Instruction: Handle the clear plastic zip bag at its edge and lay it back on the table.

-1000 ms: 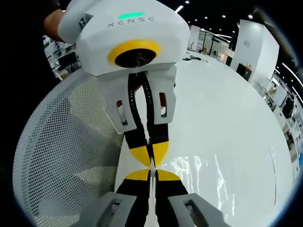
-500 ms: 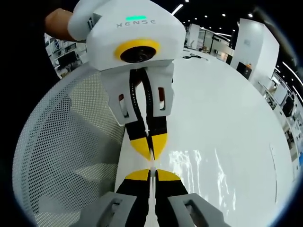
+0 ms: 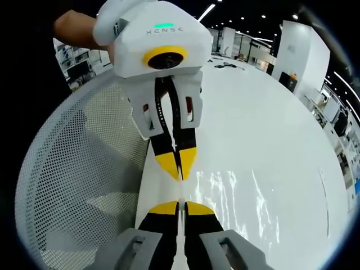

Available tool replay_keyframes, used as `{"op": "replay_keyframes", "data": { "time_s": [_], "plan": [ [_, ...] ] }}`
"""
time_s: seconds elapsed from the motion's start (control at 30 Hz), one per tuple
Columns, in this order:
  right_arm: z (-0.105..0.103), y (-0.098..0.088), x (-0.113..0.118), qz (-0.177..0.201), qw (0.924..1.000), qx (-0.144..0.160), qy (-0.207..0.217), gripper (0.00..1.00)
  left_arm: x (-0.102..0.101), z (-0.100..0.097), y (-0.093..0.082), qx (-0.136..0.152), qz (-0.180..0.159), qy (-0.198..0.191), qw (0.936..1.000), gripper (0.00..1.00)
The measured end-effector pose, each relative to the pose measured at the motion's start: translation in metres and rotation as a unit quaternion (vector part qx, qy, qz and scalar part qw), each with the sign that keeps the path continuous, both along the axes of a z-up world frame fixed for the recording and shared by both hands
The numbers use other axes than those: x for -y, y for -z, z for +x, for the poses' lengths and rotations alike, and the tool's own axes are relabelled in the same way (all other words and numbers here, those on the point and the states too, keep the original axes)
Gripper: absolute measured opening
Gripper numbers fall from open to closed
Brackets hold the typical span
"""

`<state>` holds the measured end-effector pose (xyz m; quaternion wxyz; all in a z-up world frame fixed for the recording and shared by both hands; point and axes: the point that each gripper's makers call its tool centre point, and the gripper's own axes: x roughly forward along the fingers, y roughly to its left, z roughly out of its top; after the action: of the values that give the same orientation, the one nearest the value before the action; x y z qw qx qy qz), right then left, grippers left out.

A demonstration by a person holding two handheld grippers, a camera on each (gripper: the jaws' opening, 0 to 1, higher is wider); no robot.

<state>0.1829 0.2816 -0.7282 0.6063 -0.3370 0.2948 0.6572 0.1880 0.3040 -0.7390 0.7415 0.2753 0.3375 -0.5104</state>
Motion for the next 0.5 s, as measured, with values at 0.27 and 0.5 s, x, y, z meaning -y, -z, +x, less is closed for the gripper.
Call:
{"op": "replay_keyframes", "data": {
  "time_s": [0.27, 0.5],
  "plan": [
    [0.002, 0.004, 0.011, -0.009, 1.0, 0.001, 0.004, 0.0, -0.003, -0.001, 0.002, -0.004, 0.007, -0.002, 1.0, 0.0],
    [0.003, 0.004, 0.016, -0.008, 0.9999, 0.0, 0.009, 0.0, -0.003, -0.002, 0.002, -0.007, 0.007, -0.004, 0.9999, 0.0]
  ]
}}
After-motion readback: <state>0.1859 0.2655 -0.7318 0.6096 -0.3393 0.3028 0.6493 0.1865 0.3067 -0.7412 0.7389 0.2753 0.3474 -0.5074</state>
